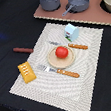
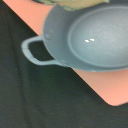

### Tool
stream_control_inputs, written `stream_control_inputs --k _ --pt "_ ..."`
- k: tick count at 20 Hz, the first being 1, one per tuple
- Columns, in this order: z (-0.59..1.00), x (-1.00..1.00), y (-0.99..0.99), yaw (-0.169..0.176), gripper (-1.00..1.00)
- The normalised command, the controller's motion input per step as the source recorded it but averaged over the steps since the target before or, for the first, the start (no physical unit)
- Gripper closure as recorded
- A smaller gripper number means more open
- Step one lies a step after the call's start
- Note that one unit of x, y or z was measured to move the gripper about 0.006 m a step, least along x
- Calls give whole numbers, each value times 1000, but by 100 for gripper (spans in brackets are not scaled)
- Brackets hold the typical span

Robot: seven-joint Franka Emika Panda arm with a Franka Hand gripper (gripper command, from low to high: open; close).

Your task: Interact with the objects in diverse but meaningful ways.

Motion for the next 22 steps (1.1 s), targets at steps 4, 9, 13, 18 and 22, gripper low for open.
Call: stream_control_inputs --k 4,9,13,18,22 --pt "71 116 -999 0 -100" --pt "21 106 -949 29 -100" --pt "0 19 -913 53 -100" --pt "-17 31 -891 67 -100" --pt "-168 0 -831 100 -100"
